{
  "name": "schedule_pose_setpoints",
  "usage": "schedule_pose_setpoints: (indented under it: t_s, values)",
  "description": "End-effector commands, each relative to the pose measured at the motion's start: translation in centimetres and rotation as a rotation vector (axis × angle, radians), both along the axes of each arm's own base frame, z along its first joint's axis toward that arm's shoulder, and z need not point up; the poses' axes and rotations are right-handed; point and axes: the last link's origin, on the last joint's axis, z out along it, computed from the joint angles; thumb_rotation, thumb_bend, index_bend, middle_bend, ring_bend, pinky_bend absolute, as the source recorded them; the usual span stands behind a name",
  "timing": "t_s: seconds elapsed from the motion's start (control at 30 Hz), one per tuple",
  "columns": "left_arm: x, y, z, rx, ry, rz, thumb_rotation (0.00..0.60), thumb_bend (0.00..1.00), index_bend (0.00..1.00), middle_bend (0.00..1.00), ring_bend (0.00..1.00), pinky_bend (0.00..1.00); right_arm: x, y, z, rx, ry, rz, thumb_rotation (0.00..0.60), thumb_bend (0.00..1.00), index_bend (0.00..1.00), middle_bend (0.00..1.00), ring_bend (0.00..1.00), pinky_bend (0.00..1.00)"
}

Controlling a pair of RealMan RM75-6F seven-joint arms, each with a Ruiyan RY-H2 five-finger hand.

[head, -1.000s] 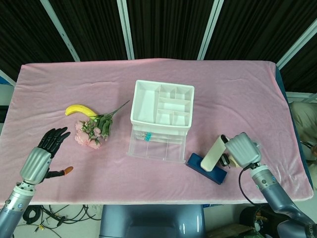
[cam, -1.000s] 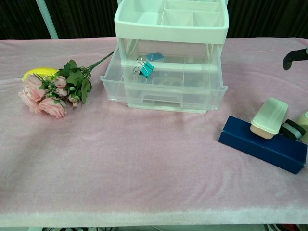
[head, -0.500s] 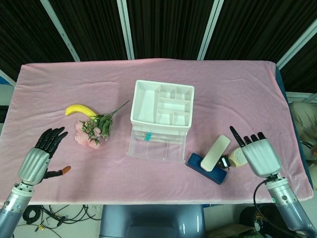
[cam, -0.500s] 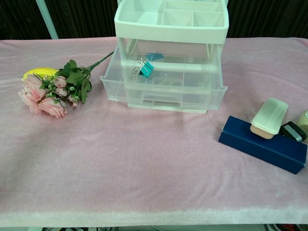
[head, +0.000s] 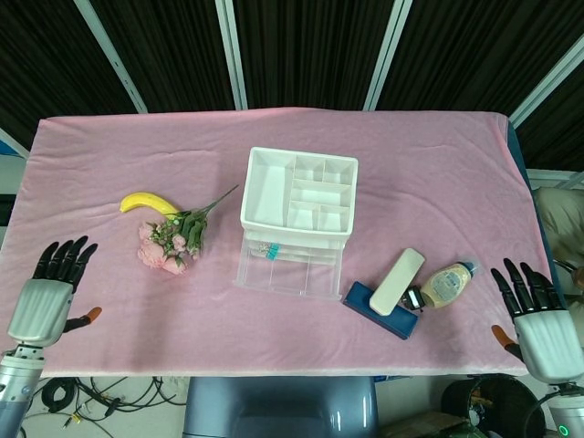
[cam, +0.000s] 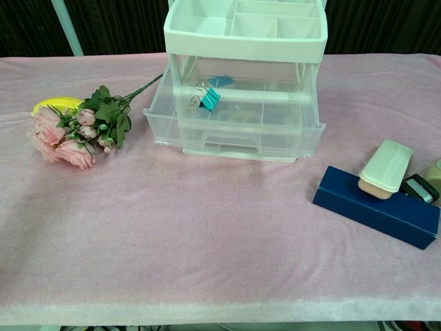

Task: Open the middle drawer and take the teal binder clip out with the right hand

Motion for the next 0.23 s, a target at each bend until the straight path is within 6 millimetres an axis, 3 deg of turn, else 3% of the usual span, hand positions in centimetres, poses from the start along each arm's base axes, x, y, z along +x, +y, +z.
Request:
schedule_pose_setpoints:
  t_s: [0.03,0.23]
  values:
    - [-1.4,-0.75,0.64,0.042,0.014,0.021,0.6,0.0,0.0,0.0,0.0,0.0,-0.55,0.38,0.09,-0.051,-0.015,0.028,0.6,0.08,0.0,0.0,0.0,0.15]
    - [-1.8,-0.41,0.75,0.032,-0.024,0.042,0.6,0.0,0.0,0.0,0.0,0.0,-0.63,0.27,0.06,-0.073,-0.089,0.037,0.6,0.08,0.0,0.0,0.0,0.15]
